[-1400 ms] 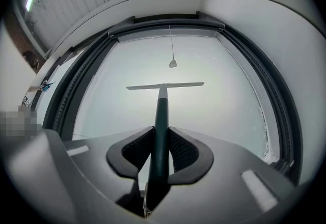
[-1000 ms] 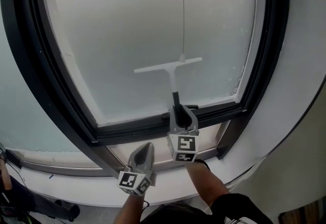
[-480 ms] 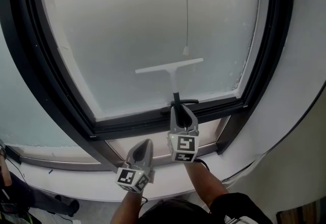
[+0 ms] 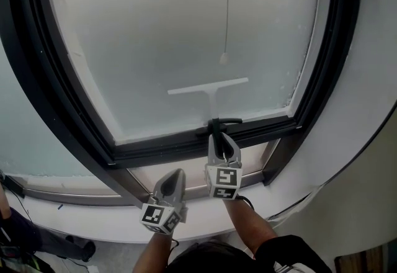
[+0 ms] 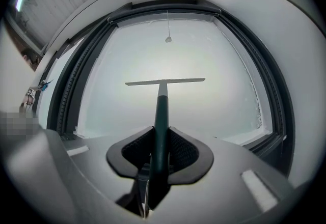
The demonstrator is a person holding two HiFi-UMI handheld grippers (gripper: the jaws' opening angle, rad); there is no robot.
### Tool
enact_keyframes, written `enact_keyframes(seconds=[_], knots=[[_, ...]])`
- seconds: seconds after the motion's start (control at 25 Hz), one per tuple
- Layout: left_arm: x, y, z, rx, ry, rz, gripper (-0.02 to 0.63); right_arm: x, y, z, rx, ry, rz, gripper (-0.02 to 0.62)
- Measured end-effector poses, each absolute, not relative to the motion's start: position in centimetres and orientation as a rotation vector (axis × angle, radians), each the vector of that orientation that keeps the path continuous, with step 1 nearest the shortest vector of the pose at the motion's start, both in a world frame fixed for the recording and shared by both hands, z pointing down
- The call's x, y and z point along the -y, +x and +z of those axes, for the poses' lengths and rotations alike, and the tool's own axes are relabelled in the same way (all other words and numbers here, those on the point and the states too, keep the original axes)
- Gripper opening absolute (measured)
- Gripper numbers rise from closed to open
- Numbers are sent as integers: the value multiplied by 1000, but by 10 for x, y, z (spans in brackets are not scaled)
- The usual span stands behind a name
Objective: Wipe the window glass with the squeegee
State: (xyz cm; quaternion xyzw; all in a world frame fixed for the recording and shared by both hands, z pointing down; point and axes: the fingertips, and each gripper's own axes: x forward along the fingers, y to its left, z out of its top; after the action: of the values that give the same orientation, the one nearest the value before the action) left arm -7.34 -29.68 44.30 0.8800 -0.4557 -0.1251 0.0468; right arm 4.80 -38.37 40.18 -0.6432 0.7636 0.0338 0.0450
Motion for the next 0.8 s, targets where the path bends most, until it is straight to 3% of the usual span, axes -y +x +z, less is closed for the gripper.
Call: enact_keyframes(seconds=[0.8], knots=[[298, -73, 455, 1346, 2678, -362, -2, 370, 44, 436, -2349, -1986, -16, 95]])
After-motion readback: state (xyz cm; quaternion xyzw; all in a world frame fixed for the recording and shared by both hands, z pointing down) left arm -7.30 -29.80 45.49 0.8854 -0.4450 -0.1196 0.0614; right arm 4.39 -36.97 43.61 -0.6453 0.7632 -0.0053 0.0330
